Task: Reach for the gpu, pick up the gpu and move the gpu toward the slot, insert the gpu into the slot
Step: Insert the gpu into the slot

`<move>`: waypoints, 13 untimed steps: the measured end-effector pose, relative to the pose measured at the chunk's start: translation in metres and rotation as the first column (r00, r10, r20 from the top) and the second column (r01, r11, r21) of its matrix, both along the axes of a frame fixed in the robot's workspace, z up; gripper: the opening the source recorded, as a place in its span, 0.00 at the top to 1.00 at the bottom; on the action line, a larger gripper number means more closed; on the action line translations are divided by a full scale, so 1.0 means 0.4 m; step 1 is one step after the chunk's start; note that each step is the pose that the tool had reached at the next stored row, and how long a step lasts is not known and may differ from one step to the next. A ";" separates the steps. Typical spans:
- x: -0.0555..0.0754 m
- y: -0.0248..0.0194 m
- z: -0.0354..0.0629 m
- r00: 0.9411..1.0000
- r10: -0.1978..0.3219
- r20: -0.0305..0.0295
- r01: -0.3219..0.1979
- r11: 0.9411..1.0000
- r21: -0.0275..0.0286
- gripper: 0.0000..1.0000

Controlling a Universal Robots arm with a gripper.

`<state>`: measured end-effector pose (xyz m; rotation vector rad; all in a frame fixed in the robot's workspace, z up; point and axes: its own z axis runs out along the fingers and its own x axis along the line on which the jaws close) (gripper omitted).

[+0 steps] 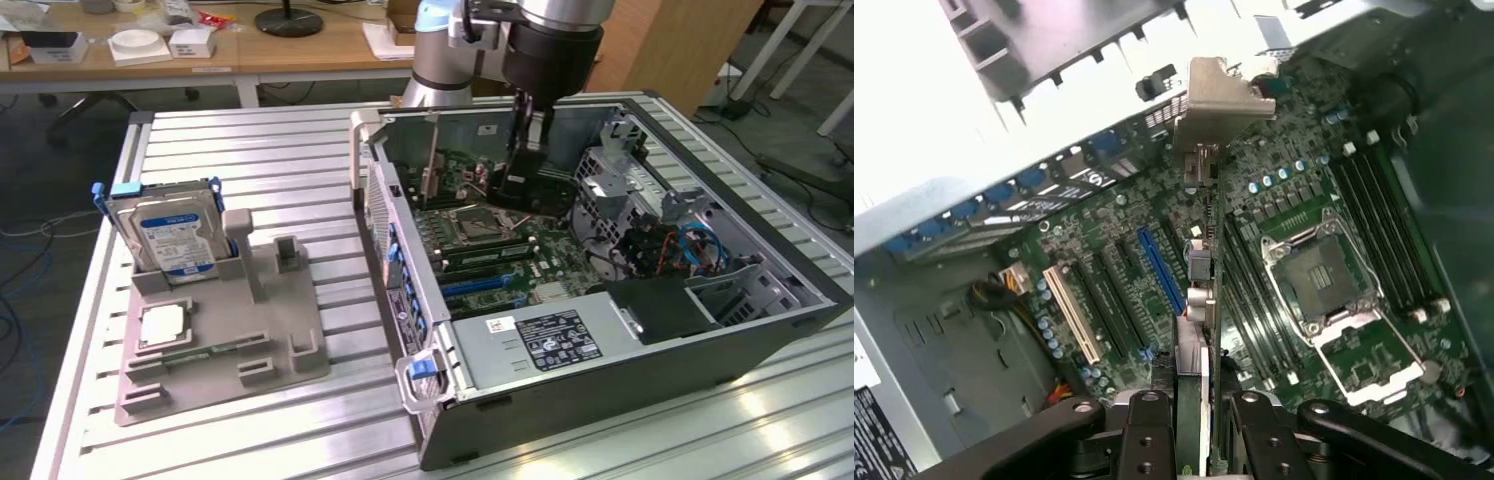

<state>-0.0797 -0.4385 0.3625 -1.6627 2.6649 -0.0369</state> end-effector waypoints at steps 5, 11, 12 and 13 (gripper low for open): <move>0.000 0.000 -0.001 0.996 0.089 0.000 -0.089 0.996 0.000 0.74; 0.000 0.000 -0.002 0.981 0.192 0.000 -0.192 0.981 0.000 0.74; 0.000 0.000 -0.002 0.978 0.211 0.000 -0.211 0.978 0.000 0.74; 0.000 0.000 -0.002 0.974 0.228 0.000 -0.228 0.974 0.000 0.74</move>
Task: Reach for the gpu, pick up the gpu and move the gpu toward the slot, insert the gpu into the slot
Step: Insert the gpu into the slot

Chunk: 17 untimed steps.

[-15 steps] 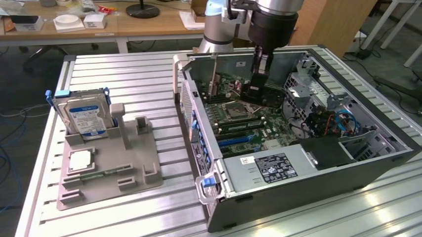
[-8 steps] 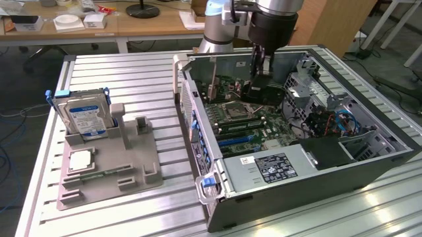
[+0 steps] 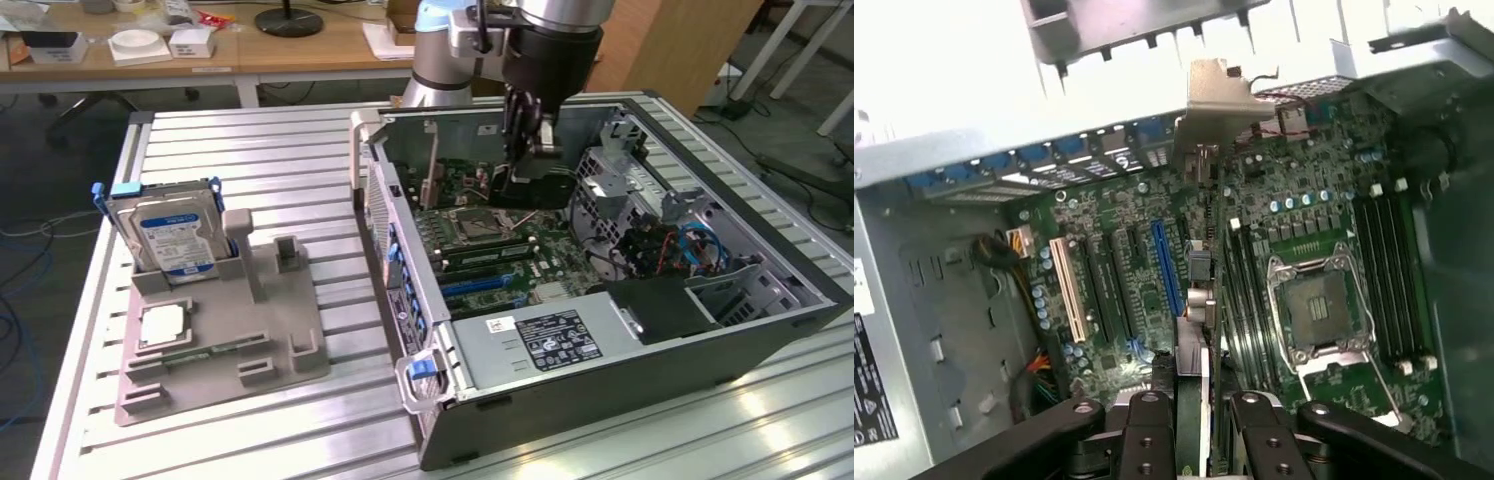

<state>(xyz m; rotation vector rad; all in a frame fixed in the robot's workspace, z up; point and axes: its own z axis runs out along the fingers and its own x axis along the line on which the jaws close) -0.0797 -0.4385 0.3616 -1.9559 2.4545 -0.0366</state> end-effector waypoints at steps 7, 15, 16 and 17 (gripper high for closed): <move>0.000 0.000 -0.002 0.993 0.120 0.000 -0.120 0.993 0.000 0.74; 0.000 0.000 -0.027 0.982 0.190 0.001 -0.190 0.982 0.003 0.74; 0.001 0.000 -0.031 0.982 0.190 0.001 -0.190 0.982 0.003 0.74; 0.001 0.000 -0.036 0.982 0.190 0.001 -0.190 0.982 0.003 0.74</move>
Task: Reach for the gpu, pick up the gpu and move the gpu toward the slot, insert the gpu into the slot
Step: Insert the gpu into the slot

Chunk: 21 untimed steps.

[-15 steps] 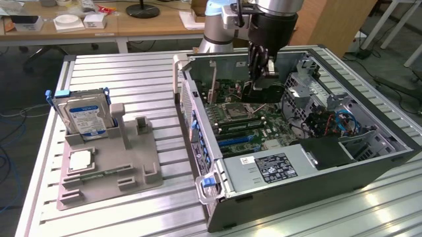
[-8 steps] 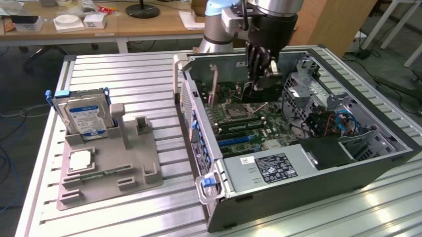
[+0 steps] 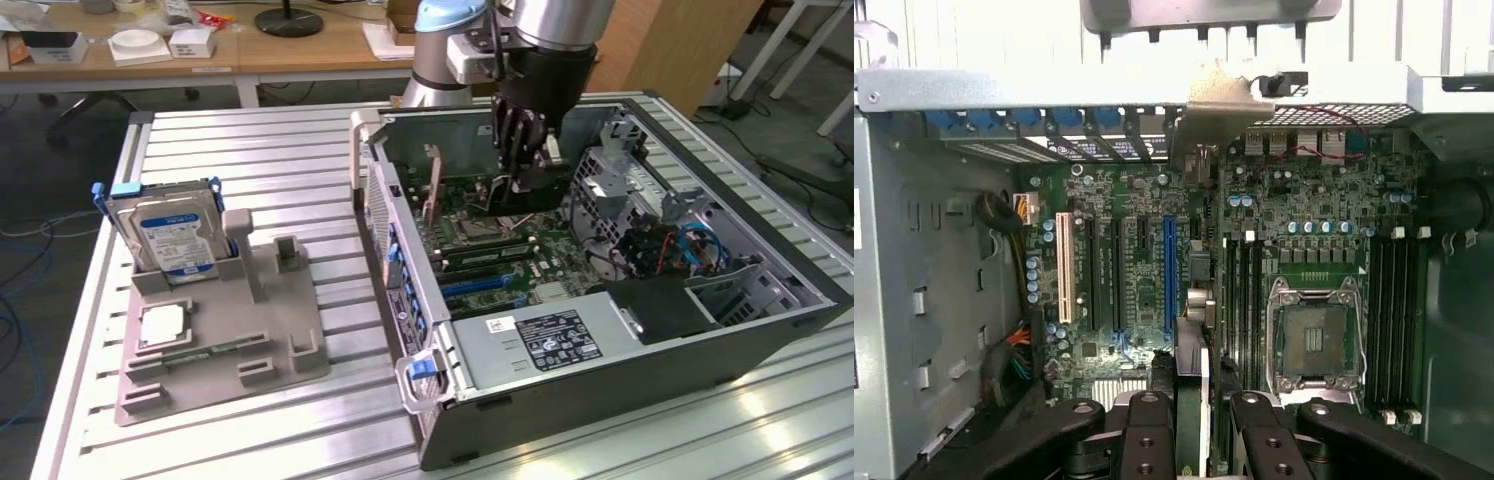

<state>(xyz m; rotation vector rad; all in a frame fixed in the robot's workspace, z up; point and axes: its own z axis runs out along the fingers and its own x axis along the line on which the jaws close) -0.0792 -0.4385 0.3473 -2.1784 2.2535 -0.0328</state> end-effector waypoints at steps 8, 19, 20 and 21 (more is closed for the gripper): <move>0.000 -0.001 -0.021 1.000 -0.002 -0.011 0.002 1.000 -0.001 0.74; 0.002 -0.003 -0.043 0.999 0.035 -0.020 -0.035 0.999 -0.001 0.74; 0.002 -0.003 -0.046 0.999 0.035 -0.018 -0.035 0.999 -0.001 0.74; 0.002 -0.003 -0.049 0.999 0.035 -0.017 -0.035 0.999 -0.002 0.74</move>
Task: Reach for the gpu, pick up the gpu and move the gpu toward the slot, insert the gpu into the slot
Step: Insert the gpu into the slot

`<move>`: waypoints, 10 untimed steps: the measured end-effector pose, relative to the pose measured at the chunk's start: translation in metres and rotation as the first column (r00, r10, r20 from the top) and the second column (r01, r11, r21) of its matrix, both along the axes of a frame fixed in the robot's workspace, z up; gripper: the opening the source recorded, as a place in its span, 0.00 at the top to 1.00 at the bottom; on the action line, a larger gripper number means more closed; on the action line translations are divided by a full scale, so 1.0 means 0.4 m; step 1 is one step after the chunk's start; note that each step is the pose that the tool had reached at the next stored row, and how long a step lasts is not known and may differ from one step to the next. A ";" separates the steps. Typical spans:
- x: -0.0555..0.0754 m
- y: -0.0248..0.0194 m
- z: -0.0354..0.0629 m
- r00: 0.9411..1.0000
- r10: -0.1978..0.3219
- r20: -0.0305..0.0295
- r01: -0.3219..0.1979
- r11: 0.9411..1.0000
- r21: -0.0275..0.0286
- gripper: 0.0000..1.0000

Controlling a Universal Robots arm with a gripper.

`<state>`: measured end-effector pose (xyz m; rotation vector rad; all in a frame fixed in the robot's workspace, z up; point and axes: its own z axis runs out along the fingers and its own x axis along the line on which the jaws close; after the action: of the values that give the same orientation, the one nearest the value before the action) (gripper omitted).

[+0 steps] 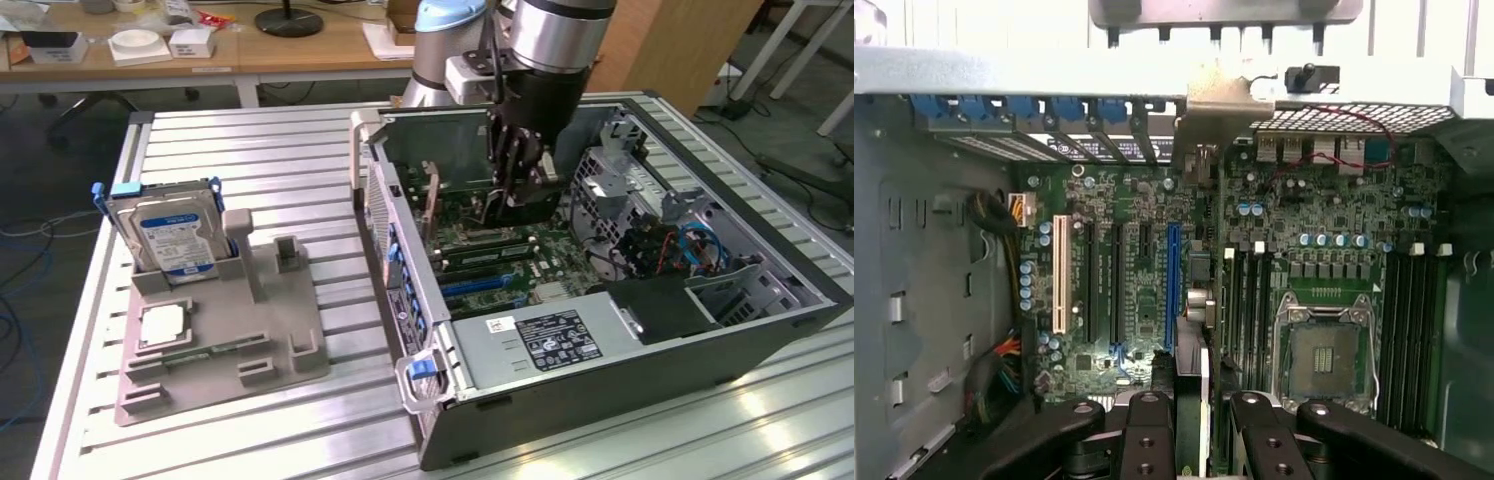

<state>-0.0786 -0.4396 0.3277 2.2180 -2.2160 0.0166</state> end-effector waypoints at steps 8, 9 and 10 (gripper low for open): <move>0.000 0.000 -0.026 1.000 -0.004 0.017 0.004 1.000 -0.001 0.74; 0.000 0.000 -0.030 1.000 -0.003 0.021 0.003 1.000 0.000 0.74; 0.000 -0.001 -0.035 1.000 -0.004 0.023 0.004 1.000 -0.001 0.74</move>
<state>-0.0785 -0.4399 0.3139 2.2246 -2.2309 0.0426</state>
